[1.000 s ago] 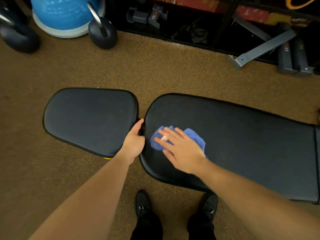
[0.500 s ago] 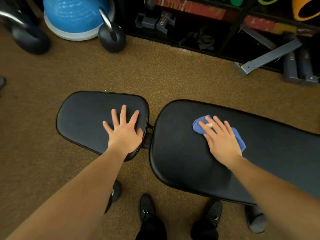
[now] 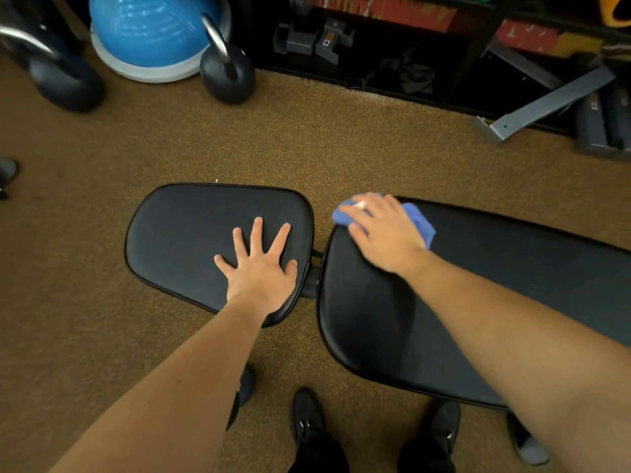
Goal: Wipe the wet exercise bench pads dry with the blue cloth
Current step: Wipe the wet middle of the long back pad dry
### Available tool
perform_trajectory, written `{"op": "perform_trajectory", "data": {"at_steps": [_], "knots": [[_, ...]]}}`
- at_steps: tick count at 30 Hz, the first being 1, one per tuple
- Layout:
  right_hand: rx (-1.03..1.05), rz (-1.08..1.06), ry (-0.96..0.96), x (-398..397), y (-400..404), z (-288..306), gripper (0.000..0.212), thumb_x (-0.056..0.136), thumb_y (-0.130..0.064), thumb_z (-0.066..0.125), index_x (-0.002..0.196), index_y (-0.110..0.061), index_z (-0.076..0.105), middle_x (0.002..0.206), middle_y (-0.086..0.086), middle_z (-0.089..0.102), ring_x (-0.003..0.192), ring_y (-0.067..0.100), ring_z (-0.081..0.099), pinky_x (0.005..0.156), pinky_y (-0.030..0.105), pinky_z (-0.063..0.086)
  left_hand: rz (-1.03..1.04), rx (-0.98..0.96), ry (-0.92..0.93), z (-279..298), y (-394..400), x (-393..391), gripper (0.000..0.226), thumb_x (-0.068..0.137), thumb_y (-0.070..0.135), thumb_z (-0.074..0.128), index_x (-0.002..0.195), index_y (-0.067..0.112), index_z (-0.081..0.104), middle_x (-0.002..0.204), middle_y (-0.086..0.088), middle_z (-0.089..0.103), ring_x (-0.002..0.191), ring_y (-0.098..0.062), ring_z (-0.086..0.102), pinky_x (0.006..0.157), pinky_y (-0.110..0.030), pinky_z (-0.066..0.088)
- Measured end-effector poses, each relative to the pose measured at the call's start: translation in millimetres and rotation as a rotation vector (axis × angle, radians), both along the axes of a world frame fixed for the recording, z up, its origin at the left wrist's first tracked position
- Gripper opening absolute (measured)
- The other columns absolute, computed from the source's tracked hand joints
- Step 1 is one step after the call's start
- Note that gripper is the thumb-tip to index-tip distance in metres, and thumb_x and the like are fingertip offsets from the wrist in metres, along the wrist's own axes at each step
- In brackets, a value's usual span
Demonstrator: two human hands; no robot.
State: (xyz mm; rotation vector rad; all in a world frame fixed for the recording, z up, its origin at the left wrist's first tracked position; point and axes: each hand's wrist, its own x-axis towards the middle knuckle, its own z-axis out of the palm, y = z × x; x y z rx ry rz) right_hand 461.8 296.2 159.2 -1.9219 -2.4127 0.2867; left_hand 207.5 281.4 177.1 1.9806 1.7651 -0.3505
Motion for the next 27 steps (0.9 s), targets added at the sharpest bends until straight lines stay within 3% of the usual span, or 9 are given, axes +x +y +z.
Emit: {"op": "perform_trajectory", "data": {"at_steps": [5, 12, 17, 21, 27], "knots": [[-0.096, 0.329, 0.042, -45, -61, 2, 0.040, 0.101, -0.038, 0.038, 0.133, -0.028, 0.060, 0.144, -0.003, 0.054, 0.144, 0.019, 0.034, 0.122, 0.042, 0.015, 0.006, -0.025, -0.013, 3, 2, -3, 0.063, 0.102, 0.044, 0.026, 0.151, 0.055, -0.011, 0.166, 0.007, -0.019, 0.151, -0.033, -0.019, 0.113, -0.072, 0.004], [-0.206, 0.679, 0.116, -41, -146, 7, 0.033, 0.102, -0.033, 0.041, 0.121, -0.031, 0.068, 0.149, -0.008, 0.050, 0.149, 0.015, 0.026, 0.124, 0.044, 0.012, 0.007, -0.073, -0.005, 8, 3, 0, 0.062, 0.102, 0.042, 0.023, 0.150, 0.056, -0.012, 0.165, 0.009, -0.021, 0.151, -0.033, -0.021, 0.114, -0.072, 0.002], [-0.237, 0.780, 0.068, -14, -179, 8, 0.032, 0.097, -0.033, 0.047, 0.119, -0.030, 0.069, 0.146, -0.011, 0.053, 0.149, 0.014, 0.027, 0.125, 0.045, 0.005, -0.007, -0.026, -0.010, 13, 0, -1, 0.060, 0.103, 0.043, 0.025, 0.154, 0.050, -0.006, 0.167, 0.003, -0.012, 0.152, -0.033, -0.017, 0.116, -0.069, 0.002], [-0.224, 0.873, 0.007, 23, -200, 8, 0.029, 0.092, -0.030, 0.053, 0.115, -0.029, 0.072, 0.144, -0.014, 0.054, 0.150, 0.012, 0.025, 0.125, 0.046, 0.009, -0.127, 0.090, -0.055, 17, -11, 8, 0.062, 0.104, 0.040, 0.028, 0.159, 0.040, -0.001, 0.168, -0.003, -0.004, 0.152, -0.032, -0.015, 0.122, -0.056, 0.000], [-0.140, 0.833, -0.072, 91, -223, 12, 0.038, 0.105, -0.036, 0.040, 0.140, -0.037, 0.052, 0.160, -0.011, 0.033, 0.154, 0.018, 0.011, 0.124, 0.046, 0.010, -0.245, 0.130, -0.206, 21, -33, 46, 0.061, 0.105, 0.034, 0.032, 0.160, 0.033, 0.006, 0.168, -0.004, 0.001, 0.153, -0.025, -0.015, 0.124, -0.043, 0.002]]}}
